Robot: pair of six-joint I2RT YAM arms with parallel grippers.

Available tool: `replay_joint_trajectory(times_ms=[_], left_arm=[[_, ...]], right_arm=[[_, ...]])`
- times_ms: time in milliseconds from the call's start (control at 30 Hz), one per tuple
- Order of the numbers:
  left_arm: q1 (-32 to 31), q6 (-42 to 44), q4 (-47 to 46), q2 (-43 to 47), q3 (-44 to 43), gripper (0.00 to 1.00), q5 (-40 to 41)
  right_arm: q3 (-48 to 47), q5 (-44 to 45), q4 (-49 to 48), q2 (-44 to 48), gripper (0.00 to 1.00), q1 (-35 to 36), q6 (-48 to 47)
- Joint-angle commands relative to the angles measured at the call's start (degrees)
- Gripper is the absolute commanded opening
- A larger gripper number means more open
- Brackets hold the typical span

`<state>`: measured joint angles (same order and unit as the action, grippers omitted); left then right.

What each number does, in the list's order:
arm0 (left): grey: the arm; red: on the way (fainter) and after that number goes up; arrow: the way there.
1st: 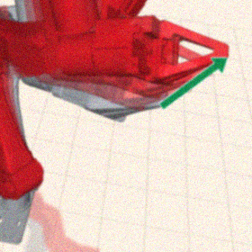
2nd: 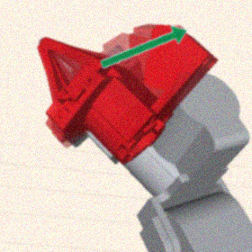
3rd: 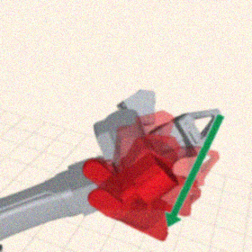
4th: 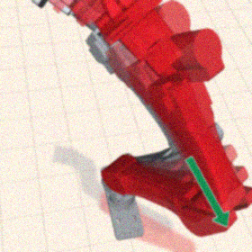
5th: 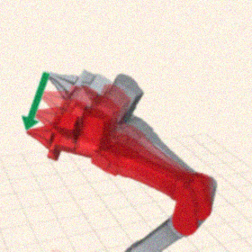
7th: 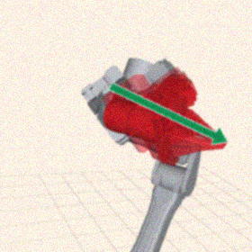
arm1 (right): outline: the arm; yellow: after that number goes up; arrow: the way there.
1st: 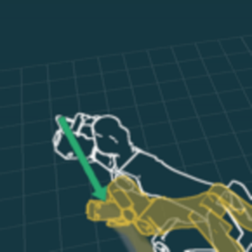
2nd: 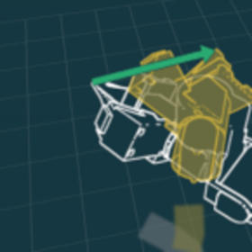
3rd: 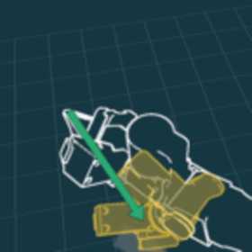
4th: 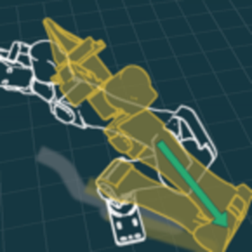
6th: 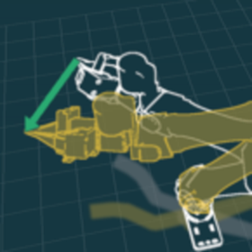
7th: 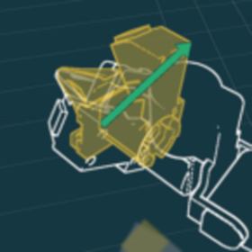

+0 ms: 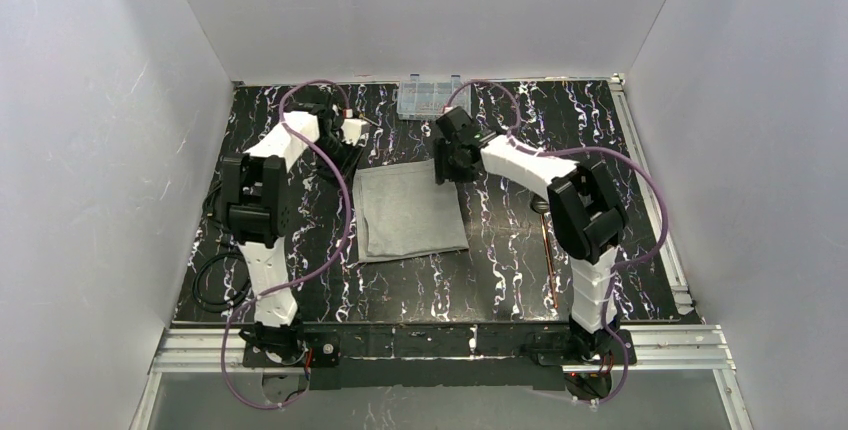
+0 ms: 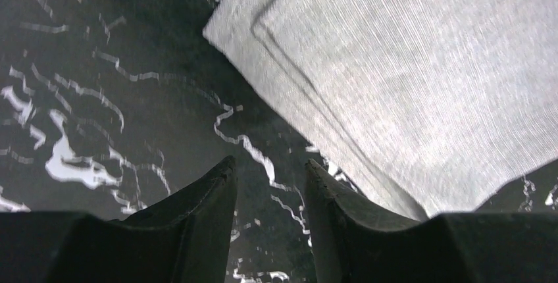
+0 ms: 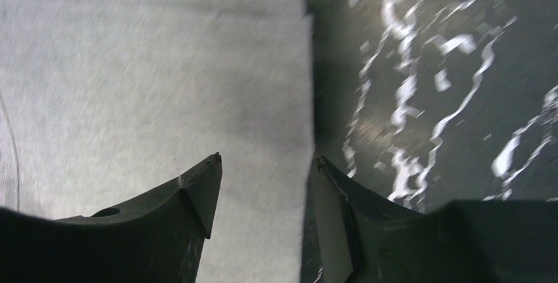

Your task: Fold the napkin into a case and place the utensils inside

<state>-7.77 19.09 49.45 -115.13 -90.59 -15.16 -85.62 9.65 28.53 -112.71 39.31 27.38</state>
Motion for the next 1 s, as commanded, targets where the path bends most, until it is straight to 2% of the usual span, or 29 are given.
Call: replay_joint_trajectory(times_ms=[0,267,633,800,900,967], left_arm=[[-0.5,-1.5,-1.0,-2.6,-2.4,0.4,2.2],[-1.3,-0.3,-1.5,-4.3,-2.0,0.36,3.0],[-3.0,-0.3,-1.2,-5.6,-3.0,0.32,2.1],[-3.1,0.0,-1.1,-5.2,-2.7,0.31,1.3],[-3.1,0.1,-1.1,-5.3,-2.7,0.29,0.6],[-3.2,-0.1,-0.8,-5.2,-2.8,0.28,-0.9]], right_arm=[[-4.7,-3.4,-3.0,-1.9,0.63,-5.7,-2.1],[-5.2,-22.5,-8.6,-7.9,0.63,-12.1,-1.5],[-4.8,-32.6,-16.0,-15.1,0.59,-15.6,4.7],[-2.8,-34.5,-19.7,-15.6,0.49,-15.4,7.9],[-1.0,-29.6,-19.9,-13.9,0.33,-15.2,8.7],[0.0,-29.0,-21.6,-12.9,0.26,-15.2,9.0]])
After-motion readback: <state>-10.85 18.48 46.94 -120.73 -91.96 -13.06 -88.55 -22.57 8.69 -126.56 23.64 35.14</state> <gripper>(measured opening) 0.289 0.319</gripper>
